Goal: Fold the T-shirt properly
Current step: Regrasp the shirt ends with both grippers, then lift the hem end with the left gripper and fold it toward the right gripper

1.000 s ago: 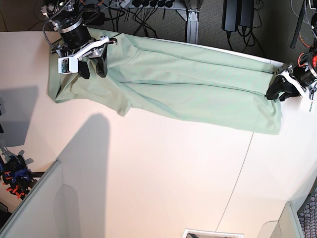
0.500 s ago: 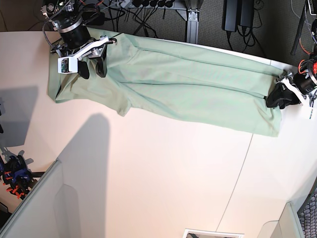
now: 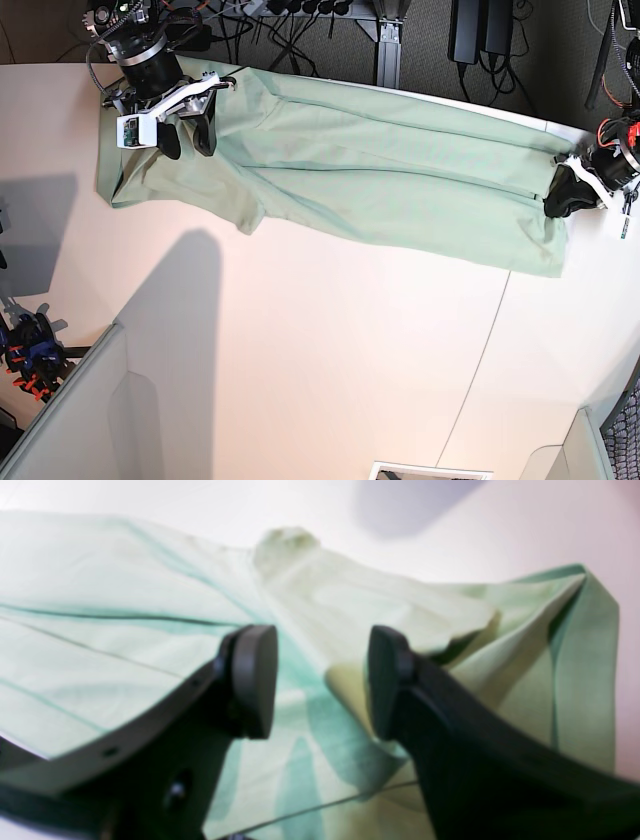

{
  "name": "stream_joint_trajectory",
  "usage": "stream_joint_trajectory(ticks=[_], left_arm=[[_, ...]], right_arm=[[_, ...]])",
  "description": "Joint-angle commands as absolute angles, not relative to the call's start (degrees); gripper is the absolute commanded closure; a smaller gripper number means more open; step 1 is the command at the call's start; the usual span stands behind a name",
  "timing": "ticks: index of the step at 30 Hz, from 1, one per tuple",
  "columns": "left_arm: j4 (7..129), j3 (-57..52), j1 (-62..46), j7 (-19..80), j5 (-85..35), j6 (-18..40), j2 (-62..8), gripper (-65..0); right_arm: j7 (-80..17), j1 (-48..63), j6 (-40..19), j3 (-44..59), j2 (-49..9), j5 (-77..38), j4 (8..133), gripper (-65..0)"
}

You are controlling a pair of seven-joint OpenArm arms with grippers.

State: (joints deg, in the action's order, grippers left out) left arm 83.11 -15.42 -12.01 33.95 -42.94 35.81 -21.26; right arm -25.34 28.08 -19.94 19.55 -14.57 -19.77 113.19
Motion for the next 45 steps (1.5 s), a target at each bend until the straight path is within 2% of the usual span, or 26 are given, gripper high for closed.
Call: stream_joint_trajectory(ticks=[1,6,9,21,27,37,45], left_arm=[[83.8,-15.7,-11.4,32.8,-42.4,35.9,-22.1,0.0],[83.8,-15.7,-11.4,32.2,-39.8,36.1,-22.1,0.0],[83.8,-15.7,-11.4,31.2,-38.0,40.0,-22.1,0.0],[83.8,-15.8,-10.1,29.3,-38.5,40.0,-22.7,0.0],[81.0,-15.8,-5.3,29.3,-35.1,40.0,-23.0,0.0],[62.0,-15.8,7.8,24.2,-31.4,40.0,-27.7,0.0],[64.6,-15.8,11.4,24.3,-33.4,40.0,-32.3,0.0]], right_arm=[[-23.8,28.1,-19.7,20.0,-15.0,-20.6,114.2,-29.7],[-23.4,27.9,-19.7,20.0,-15.0,-20.6,114.2,-29.7],[-23.2,27.9,-19.7,20.0,-15.0,-20.6,114.2,-29.7],[-22.9,27.7,-19.7,20.0,-15.0,-20.6,114.2,-29.7],[-22.9,26.9,-19.7,20.0,-15.0,-20.4,114.2,-29.7],[-22.9,26.2,-19.7,20.0,-15.0,-20.4,114.2,-29.7],[-22.9,25.3,-19.7,20.0,-15.0,-20.4,114.2,-29.7]])
